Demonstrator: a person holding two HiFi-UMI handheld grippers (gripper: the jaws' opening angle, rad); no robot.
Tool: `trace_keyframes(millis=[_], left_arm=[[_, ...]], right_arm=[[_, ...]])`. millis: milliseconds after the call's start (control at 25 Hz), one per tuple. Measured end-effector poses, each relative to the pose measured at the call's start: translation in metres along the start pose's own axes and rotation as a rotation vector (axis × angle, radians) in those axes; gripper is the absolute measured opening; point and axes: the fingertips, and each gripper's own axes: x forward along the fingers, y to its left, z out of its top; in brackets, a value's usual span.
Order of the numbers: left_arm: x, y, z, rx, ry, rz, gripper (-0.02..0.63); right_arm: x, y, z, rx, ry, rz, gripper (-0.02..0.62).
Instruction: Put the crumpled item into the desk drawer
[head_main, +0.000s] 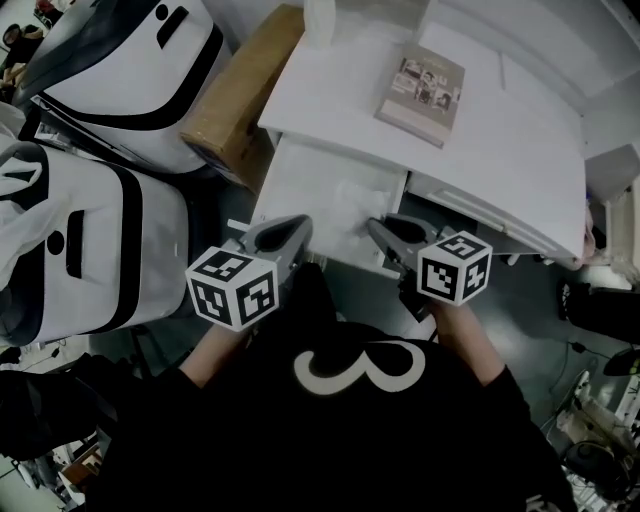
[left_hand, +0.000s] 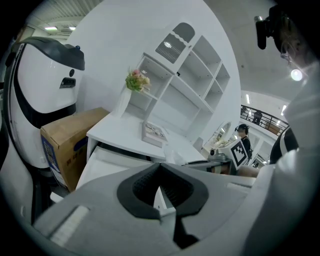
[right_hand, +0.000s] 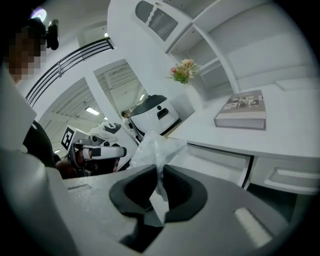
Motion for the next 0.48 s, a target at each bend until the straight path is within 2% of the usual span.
trace_keyframes(millis=[480], left_arm=[[0.039, 0.047, 0.011, -0.017, 0.08, 0.004, 0.009]], right_arm=[[0.063, -0.054, 0.003, 0.023, 0.089, -0.049, 0.043]])
